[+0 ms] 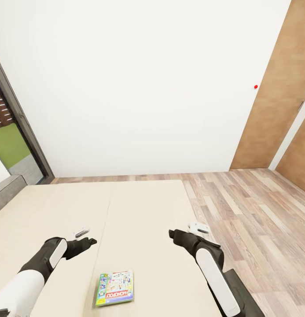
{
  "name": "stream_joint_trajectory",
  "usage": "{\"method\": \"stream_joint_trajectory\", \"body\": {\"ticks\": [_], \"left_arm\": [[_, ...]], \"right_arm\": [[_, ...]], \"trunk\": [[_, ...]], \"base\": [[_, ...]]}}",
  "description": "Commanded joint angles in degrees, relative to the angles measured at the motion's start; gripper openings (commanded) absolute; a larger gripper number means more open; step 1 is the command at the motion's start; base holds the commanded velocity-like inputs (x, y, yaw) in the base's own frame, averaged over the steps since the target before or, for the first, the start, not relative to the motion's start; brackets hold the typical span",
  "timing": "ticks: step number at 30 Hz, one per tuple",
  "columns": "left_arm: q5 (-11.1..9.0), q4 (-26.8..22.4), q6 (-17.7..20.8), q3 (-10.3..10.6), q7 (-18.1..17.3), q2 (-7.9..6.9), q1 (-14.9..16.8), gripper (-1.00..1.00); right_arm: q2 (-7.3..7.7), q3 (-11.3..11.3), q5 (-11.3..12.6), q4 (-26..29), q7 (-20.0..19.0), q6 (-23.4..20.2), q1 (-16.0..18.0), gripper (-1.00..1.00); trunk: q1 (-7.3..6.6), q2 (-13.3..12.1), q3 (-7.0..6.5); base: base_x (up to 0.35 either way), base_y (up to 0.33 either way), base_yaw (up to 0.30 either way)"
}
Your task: Put all the toys in the child's room - the three board games (two on the bed and one on the table), the two jigsaw puzzles on the table, and the tennis ball on the table - inside the toy box on the table in the child's room.
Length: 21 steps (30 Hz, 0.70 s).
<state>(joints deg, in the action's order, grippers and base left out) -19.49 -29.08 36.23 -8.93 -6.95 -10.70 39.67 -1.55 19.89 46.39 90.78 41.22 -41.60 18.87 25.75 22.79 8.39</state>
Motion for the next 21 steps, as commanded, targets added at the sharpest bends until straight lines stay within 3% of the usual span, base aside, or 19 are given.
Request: {"method": "stream_joint_trajectory", "body": {"ticks": [1, 10, 21], "left_arm": [[0.1, 0.4, 0.1, -0.3, -0.2, 0.05, 0.2, 1.00], [0.1, 1.7, -0.7, -0.2, -0.1, 0.25, 0.7, 1.00], [0.1, 1.8, -0.8, -0.1, -0.7, 0.25, 0.8, 1.00]], "right_arm": [[-0.01, 0.0, 0.5, 0.1, 0.6, -0.1, 0.1, 1.00], [-0.58, -0.3, 0.7, 0.1, 0.6, -0.4, 0.1, 1.00], [-0.12, -0.6, 1.2, 0.1, 0.4, -1.3, 0.3, 1.00]], "trunk": [[0.04, 0.1, 0.13], [0.04, 0.1, 0.16], [0.04, 0.1, 1.00]], "base": [[0.000, 0.000, 0.000], [0.000, 0.000, 0.000], [0.000, 0.000, 0.000]]}}
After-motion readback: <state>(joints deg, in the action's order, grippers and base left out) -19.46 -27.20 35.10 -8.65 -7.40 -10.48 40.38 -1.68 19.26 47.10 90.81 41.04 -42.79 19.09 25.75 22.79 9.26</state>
